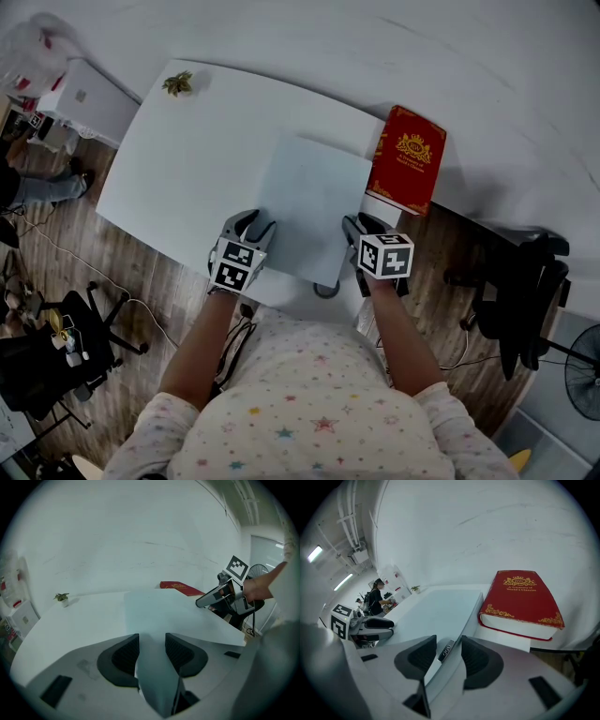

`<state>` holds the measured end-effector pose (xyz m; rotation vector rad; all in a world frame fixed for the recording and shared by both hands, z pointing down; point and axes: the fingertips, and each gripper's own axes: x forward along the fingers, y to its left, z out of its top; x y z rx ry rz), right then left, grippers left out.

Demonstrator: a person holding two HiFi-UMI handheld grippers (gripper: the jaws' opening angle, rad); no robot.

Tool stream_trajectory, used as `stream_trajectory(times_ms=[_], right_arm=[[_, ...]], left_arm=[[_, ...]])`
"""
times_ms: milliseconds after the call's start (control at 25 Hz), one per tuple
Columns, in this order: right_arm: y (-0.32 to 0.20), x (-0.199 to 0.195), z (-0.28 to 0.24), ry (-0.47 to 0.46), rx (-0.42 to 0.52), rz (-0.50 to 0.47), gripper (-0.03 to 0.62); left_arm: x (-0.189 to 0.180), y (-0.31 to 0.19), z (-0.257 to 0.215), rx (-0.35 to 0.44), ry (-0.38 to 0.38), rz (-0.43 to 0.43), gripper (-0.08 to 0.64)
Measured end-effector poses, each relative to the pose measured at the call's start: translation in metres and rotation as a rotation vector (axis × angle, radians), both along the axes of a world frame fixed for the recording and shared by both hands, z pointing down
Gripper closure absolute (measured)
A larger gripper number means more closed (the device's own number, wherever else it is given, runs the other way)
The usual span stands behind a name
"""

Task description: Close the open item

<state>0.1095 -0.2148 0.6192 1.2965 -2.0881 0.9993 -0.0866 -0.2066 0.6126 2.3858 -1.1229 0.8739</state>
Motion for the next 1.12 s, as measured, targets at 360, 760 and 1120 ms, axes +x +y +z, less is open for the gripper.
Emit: stream_trajectory(times_ms=[360, 760, 1120], right_arm=[[0.0001, 0.0001, 0.0035, 0.004, 0.001, 0.009, 0.422], [-0.0001, -0.0004, 0.0033, 0.033, -0.003, 0.0, 0.423], [-0.0005, -0.0013, 0.0038, 0.047, -0.001, -0.013, 0.422]], left_arm=[[0.0, 0.0, 0.0008, 0.005, -0.003, -0.002, 0.387], [0.0, 0.0, 0.0006, 0.013, -0.002, -0.007, 0.387], [-0.0021, -0.0002, -0.0071, 0.002, 0.047, 0.006, 0.387]])
